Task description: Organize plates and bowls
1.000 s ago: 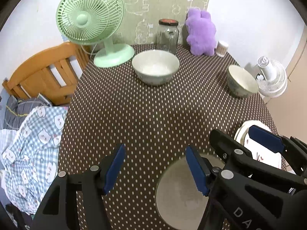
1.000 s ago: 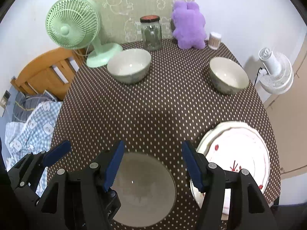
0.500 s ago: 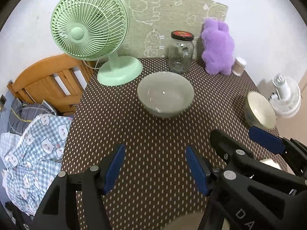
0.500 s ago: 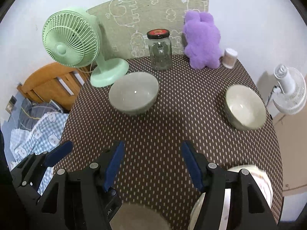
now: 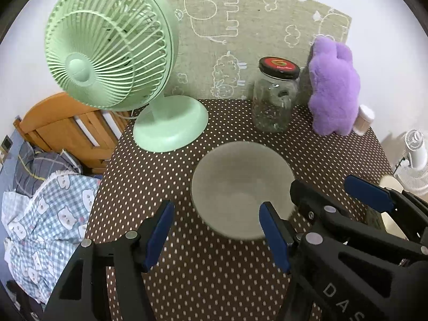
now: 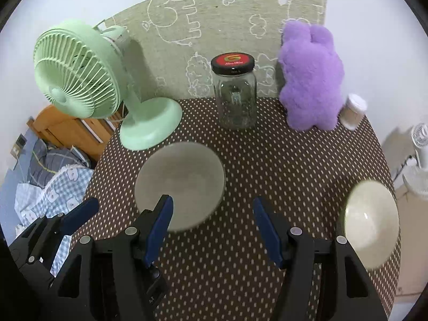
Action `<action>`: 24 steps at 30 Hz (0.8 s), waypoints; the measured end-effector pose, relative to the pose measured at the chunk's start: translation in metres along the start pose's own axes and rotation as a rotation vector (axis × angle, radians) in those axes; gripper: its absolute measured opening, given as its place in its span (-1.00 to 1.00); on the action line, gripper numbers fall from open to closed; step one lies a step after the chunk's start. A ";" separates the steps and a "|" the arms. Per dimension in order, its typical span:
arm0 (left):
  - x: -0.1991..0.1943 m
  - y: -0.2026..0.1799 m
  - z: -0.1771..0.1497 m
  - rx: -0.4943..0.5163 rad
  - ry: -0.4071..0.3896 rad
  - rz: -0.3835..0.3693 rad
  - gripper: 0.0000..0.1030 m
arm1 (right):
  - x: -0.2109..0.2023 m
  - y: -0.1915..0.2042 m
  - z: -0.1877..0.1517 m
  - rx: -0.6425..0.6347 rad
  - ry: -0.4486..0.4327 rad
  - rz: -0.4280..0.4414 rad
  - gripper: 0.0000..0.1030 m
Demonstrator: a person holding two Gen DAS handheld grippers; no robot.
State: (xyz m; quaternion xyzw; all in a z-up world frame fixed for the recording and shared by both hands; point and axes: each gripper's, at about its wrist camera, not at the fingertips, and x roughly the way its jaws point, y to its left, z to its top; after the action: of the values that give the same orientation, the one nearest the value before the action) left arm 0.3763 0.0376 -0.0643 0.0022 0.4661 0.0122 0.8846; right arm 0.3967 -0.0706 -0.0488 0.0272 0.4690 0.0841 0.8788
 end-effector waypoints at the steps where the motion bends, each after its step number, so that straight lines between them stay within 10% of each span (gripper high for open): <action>1: 0.005 0.000 0.003 -0.001 0.004 0.005 0.32 | 0.006 0.000 0.004 -0.003 0.001 0.000 0.29; 19: 0.090 0.005 0.011 -0.021 0.114 0.013 0.31 | 0.107 -0.002 0.020 0.015 0.130 0.024 -0.02; 24: 0.103 0.005 0.008 -0.036 0.146 -0.020 -0.08 | 0.121 0.001 0.018 0.008 0.154 0.045 -0.43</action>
State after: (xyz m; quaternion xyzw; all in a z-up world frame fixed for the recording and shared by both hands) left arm 0.4413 0.0448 -0.1444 -0.0194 0.5291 0.0121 0.8483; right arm 0.4779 -0.0485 -0.1383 0.0350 0.5346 0.1038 0.8379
